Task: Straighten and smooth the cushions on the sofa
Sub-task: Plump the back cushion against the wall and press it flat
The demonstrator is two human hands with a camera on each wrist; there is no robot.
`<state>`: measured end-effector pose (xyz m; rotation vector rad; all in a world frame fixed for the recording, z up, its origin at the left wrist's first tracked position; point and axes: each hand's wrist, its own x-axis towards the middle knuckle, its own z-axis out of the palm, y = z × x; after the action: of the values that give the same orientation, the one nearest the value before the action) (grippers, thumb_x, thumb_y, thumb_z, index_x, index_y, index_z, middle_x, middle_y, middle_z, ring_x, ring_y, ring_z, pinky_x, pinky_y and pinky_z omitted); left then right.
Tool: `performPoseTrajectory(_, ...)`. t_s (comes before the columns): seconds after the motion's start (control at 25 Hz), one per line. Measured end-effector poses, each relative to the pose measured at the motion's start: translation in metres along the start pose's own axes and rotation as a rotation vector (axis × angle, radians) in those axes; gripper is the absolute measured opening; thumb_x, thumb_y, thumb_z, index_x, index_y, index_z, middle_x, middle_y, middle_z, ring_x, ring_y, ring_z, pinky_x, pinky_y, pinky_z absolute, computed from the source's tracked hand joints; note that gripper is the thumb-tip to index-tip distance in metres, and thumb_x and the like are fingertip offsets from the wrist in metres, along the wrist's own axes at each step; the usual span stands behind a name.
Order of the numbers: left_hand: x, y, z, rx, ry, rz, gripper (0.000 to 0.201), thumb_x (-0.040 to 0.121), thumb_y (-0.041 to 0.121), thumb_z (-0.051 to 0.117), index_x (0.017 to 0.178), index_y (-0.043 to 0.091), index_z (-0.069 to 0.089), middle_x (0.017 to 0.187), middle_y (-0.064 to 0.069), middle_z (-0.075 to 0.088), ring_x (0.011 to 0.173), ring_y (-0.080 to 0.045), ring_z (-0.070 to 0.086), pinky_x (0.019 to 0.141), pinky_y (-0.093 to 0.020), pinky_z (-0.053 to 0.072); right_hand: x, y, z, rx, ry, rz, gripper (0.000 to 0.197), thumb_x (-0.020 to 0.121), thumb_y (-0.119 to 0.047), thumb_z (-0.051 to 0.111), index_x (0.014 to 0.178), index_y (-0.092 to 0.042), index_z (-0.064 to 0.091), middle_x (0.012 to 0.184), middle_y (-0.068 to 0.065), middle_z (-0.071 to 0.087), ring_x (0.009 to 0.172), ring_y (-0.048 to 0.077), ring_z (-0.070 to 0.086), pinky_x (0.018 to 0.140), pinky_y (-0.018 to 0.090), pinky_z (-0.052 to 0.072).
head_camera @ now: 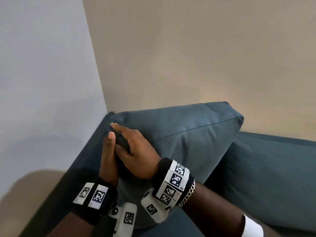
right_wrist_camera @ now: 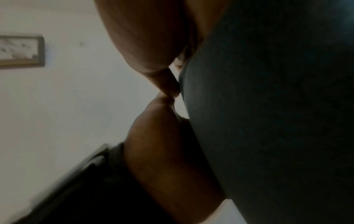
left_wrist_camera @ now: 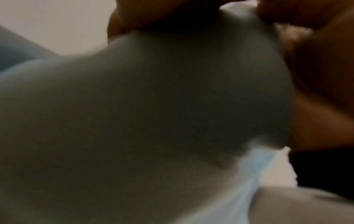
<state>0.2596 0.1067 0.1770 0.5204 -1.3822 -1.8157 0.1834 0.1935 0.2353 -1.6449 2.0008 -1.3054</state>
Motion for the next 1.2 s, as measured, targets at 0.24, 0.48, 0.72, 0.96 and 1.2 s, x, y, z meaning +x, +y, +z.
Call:
performPoseTrajectory(0.24,0.032,0.015,-0.044,0.379,0.2,0.141,0.065,0.082,0.072,0.062,0.117,0.018,0.071,0.114,-0.005,0.075,0.113,-0.026,0.068,0.103,-0.053,0.051,0.018,0.003,-0.034,-0.379,0.192,-0.09,0.04,0.098,-0.036,0.056,0.137,-0.029,0.063,0.141,-0.008,0.061,0.137,0.015,0.05,0.119,0.038,0.033)
performPoseTrajectory(0.48,0.055,0.011,-0.032,0.173,0.392,-0.025,0.094,0.075,0.087,0.048,0.128,0.012,0.068,0.131,-0.008,0.068,0.125,-0.025,0.061,0.111,-0.048,0.045,0.013,0.069,-0.066,-0.666,0.323,0.029,0.042,0.097,-0.064,0.046,0.106,-0.031,0.07,0.106,-0.009,0.072,0.105,0.022,0.066,0.097,0.04,0.041)
performPoseTrajectory(0.72,0.075,0.063,0.002,-0.116,0.21,-0.063,0.053,0.103,0.055,0.047,0.127,0.013,0.068,0.119,-0.004,0.074,0.111,-0.018,0.07,0.099,-0.039,0.055,0.03,0.026,-0.095,-0.557,0.726,-0.046,0.03,0.098,-0.048,0.058,0.078,-0.025,0.06,0.073,-0.017,0.052,0.072,0.012,0.049,0.077,0.036,0.038)
performPoseTrajectory(0.96,0.109,0.069,-0.051,0.14,0.252,-0.048,0.033,0.101,0.045,0.058,0.112,0.017,0.073,0.122,-0.009,0.073,0.109,-0.022,0.069,0.102,-0.039,0.052,0.06,0.047,-0.05,-0.631,0.367,0.041,0.021,0.098,-0.049,0.06,0.091,-0.03,0.067,0.093,-0.014,0.066,0.098,0.017,0.059,0.086,0.036,0.033)
performPoseTrajectory(1.2,0.118,0.059,-0.077,0.387,0.18,0.021,0.082,0.085,0.031,0.08,0.154,0.03,0.036,0.147,0.01,0.046,0.132,-0.013,0.047,0.114,-0.035,0.035,0.092,0.057,-0.041,-0.665,0.054,0.038,0.047,0.106,-0.048,0.045,0.149,-0.03,0.047,0.157,-0.005,0.048,0.148,0.017,0.039,0.126,0.04,0.016)
